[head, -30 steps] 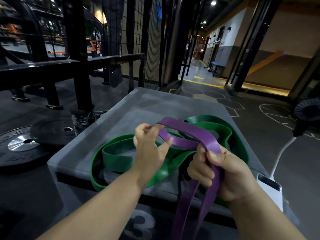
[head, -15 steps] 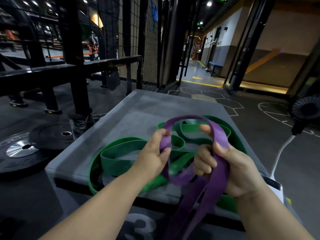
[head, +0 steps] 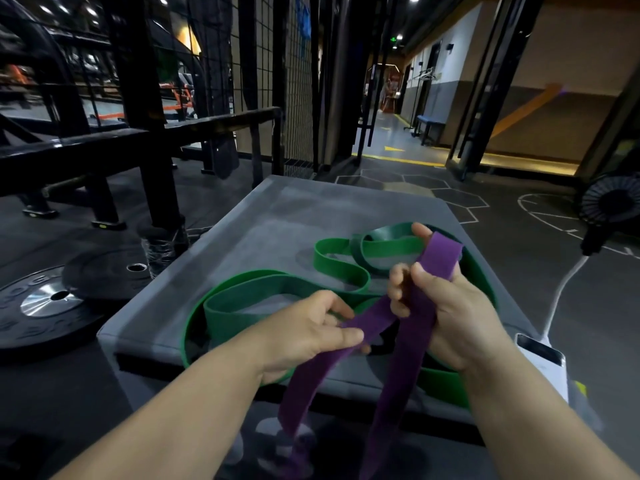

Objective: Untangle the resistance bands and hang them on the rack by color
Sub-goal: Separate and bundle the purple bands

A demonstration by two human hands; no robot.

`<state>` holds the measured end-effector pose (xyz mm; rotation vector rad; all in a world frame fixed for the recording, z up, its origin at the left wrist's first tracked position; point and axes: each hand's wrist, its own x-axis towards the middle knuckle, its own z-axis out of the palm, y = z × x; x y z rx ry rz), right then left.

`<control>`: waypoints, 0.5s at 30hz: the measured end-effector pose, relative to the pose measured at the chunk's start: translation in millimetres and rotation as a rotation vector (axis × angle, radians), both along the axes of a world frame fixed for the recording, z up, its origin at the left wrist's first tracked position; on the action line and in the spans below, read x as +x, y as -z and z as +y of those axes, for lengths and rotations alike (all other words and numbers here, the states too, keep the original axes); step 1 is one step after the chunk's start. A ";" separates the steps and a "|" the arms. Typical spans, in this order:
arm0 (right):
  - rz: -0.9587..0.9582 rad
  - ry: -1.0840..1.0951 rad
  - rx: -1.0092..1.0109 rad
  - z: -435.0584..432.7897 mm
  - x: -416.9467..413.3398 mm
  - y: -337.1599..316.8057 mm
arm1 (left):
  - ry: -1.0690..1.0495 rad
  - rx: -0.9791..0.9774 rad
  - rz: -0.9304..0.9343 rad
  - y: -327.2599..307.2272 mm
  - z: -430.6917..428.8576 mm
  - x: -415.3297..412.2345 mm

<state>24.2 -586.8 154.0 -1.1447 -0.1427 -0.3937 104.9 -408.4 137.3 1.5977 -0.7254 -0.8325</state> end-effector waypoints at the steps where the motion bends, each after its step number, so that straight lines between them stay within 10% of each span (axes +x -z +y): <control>1: 0.027 0.042 -0.048 1.8 1.7 2.3 | 0.046 0.008 -0.005 -0.9 1.8 1.4; 7: 0.186 0.120 -0.490 10.9 2.9 13.5 | 0.076 0.285 -0.494 11.4 1.4 3.6; 15: 0.435 0.268 -1.078 17.0 4.4 11.6 | -0.382 0.157 -0.656 6.5 -7.6 -1.2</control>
